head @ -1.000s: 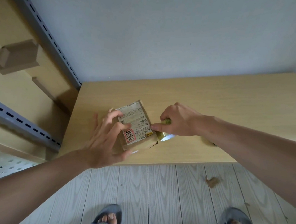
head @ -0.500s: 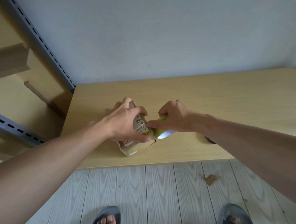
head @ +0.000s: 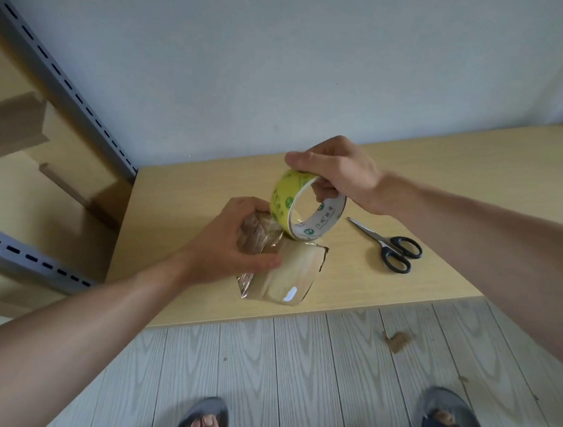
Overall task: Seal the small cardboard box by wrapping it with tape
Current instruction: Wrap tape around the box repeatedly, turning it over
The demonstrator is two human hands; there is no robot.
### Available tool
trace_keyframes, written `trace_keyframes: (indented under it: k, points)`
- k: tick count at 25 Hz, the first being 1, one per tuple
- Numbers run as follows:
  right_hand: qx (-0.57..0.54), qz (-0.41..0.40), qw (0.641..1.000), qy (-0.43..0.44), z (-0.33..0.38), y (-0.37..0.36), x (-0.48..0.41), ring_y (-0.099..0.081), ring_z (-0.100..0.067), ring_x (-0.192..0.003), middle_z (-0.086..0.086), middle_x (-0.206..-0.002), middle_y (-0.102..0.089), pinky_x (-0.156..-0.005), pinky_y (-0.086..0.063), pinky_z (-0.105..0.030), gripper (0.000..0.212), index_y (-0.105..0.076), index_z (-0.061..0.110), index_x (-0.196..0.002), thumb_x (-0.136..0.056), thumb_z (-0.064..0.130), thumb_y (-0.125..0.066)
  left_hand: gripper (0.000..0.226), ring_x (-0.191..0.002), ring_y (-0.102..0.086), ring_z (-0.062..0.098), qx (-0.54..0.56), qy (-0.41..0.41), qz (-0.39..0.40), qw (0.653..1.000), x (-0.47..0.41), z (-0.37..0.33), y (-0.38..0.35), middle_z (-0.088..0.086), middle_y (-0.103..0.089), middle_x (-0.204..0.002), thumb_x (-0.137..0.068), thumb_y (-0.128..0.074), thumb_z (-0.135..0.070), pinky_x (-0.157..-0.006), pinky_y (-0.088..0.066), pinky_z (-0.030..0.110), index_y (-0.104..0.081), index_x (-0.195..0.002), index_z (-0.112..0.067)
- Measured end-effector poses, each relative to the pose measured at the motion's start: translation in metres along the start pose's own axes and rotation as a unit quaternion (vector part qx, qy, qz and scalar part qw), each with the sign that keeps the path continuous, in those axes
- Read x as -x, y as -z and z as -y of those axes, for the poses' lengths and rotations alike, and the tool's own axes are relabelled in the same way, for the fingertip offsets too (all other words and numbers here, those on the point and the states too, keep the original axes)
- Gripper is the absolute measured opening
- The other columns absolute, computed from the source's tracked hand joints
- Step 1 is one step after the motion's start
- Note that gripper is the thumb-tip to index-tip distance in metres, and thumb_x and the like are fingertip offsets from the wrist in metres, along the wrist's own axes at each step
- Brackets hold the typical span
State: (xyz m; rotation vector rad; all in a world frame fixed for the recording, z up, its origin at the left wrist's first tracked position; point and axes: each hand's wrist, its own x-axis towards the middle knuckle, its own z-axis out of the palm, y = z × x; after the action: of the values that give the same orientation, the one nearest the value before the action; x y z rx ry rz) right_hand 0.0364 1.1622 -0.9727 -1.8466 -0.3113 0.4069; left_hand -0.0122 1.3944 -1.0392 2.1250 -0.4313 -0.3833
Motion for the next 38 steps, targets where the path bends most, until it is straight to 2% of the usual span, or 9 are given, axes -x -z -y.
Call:
trace_keyframes:
  k: [3,8,13,18,23,27,31,34,38]
  points:
    - [0.125,0.016,0.992,0.034,0.007,0.009,0.003,-0.027,-0.02,-0.049,-0.001,-0.05,-0.029,-0.047,-0.025,-0.026,0.056,-0.034,0.016,-0.051,-0.093,0.038,-0.065,0.063,-0.119,-0.052,0.007,0.017,-0.02,-0.038,0.999,0.01,0.005,0.002,-0.011,-0.046,-0.125,-0.06,-0.078,-0.053,-0.101,-0.05,0.039,-0.052,-0.118,-0.057]
    - [0.252,-0.004,0.966,0.05,-0.017,0.014,0.013,-0.02,-0.016,-0.049,0.002,-0.053,-0.021,-0.051,-0.018,-0.032,0.057,-0.025,0.02,-0.051,-0.088,0.044,-0.06,0.065,-0.11,-0.051,-0.002,-0.015,-0.033,-0.089,0.995,0.015,0.011,0.004,-0.009,-0.046,-0.127,-0.063,-0.074,-0.049,-0.098,-0.052,0.039,-0.056,-0.124,-0.038]
    - [0.353,0.002,0.935,0.019,-0.027,0.023,0.017,-0.025,-0.015,-0.045,0.0,-0.049,-0.027,-0.05,-0.025,-0.03,0.058,-0.033,0.016,-0.048,-0.09,0.039,-0.066,0.068,-0.122,-0.05,0.01,-0.034,-0.028,-0.092,0.995,0.014,0.011,0.003,-0.007,-0.047,-0.128,-0.067,-0.07,-0.054,-0.104,-0.048,0.041,-0.056,-0.129,-0.029]
    - [0.326,0.024,0.945,-0.01,-0.038,0.012,0.015,-0.027,-0.01,-0.04,0.004,-0.047,-0.028,-0.051,-0.027,-0.03,0.06,-0.037,0.018,-0.046,-0.092,0.047,-0.062,0.062,-0.124,-0.051,0.023,-0.017,-0.035,-0.099,0.994,0.015,0.023,0.004,-0.019,-0.045,-0.126,-0.074,-0.069,-0.051,-0.1,-0.05,0.056,-0.053,-0.131,-0.031]
    - [0.26,0.04,0.963,-0.058,-0.062,-0.004,0.014,-0.028,-0.019,-0.051,-0.004,-0.057,-0.031,-0.054,-0.025,-0.034,0.069,-0.056,-0.006,-0.065,-0.092,0.057,-0.057,0.061,-0.115,-0.052,0.023,-0.016,-0.036,-0.127,0.991,0.017,0.026,-0.002,0.001,-0.049,-0.121,-0.073,-0.064,-0.053,-0.1,-0.047,0.048,-0.052,-0.129,-0.032]
    - [0.111,-0.035,0.988,-0.104,-0.063,-0.018,0.013,-0.036,-0.018,-0.054,-0.002,-0.058,-0.038,-0.061,-0.032,-0.033,0.059,-0.044,0.015,-0.062,-0.091,0.066,-0.054,0.055,-0.106,-0.063,0.021,0.096,0.008,-0.162,0.982,0.015,0.027,-0.001,0.0,-0.062,-0.118,-0.075,-0.064,-0.054,-0.092,-0.054,0.05,-0.055,-0.125,-0.034]
    - [-0.178,-0.11,0.97,-0.12,-0.052,-0.013,0.004,-0.046,-0.02,-0.059,0.002,-0.064,-0.045,-0.068,-0.048,-0.04,0.049,-0.056,0.014,-0.081,-0.088,0.062,-0.061,0.076,-0.1,-0.068,0.026,0.354,0.145,-0.195,0.903,0.019,0.011,-0.022,0.01,-0.068,-0.122,-0.07,-0.066,-0.063,-0.088,-0.054,0.052,-0.056,-0.132,-0.019]
    - [-0.236,-0.138,0.947,-0.168,-0.051,-0.017,0.001,-0.051,-0.021,-0.066,-0.005,-0.082,-0.05,-0.065,-0.054,-0.037,0.044,-0.063,0.013,-0.101,-0.093,0.057,-0.059,0.09,-0.111,-0.065,0.032,0.437,0.197,-0.161,0.863,0.021,0.003,-0.027,0.018,-0.066,-0.127,-0.071,-0.075,-0.066,-0.093,-0.049,0.046,-0.051,-0.141,-0.014]
    - [-0.183,-0.155,0.944,-0.228,-0.057,-0.015,0.001,-0.057,-0.025,-0.069,-0.009,-0.094,-0.057,-0.052,-0.051,-0.029,0.043,-0.069,0.02,-0.114,-0.093,0.056,-0.059,0.093,-0.128,-0.06,0.024,0.356,0.166,-0.045,0.918,0.029,0.008,-0.018,0.008,-0.065,-0.136,-0.071,-0.07,-0.074,-0.102,-0.051,0.04,-0.049,-0.142,-0.018]
